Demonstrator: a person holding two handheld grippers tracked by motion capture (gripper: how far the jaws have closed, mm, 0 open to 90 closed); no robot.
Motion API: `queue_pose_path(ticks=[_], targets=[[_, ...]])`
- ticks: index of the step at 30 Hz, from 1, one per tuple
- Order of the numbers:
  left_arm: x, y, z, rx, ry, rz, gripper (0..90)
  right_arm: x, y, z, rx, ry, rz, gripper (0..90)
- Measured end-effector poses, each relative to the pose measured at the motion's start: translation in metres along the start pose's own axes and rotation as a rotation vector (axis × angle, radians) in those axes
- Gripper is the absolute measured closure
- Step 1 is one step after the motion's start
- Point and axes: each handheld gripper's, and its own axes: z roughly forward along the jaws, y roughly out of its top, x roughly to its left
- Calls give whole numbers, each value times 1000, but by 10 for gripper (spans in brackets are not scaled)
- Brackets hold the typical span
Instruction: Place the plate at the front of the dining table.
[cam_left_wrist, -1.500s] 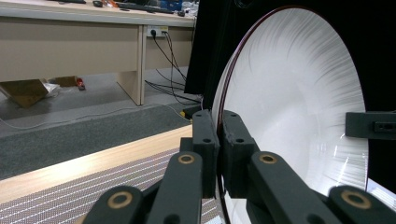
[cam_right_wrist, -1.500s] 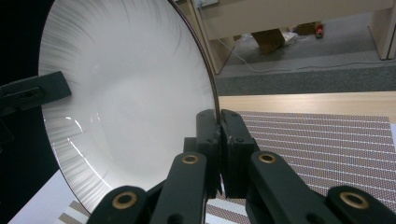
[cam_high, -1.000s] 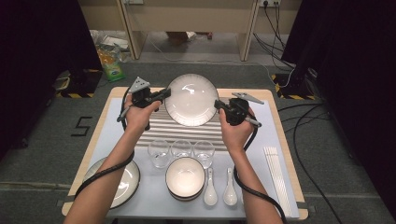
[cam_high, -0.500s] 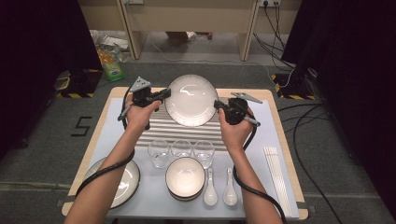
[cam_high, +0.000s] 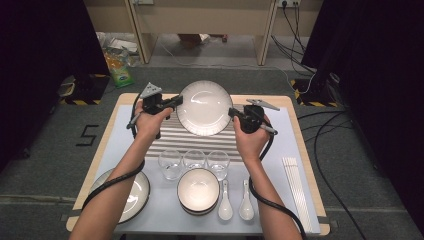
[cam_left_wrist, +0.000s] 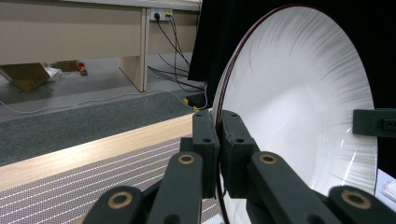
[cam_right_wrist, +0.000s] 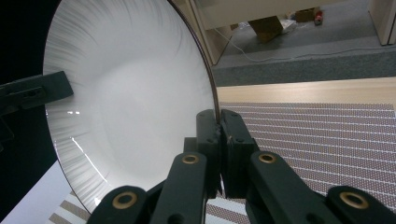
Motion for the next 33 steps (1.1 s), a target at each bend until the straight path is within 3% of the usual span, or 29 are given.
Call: queue_pose_path(ticks=[33], targets=[[8,-3,12,33,8,-23,854,-7,2,12,22,-9,2,874]])
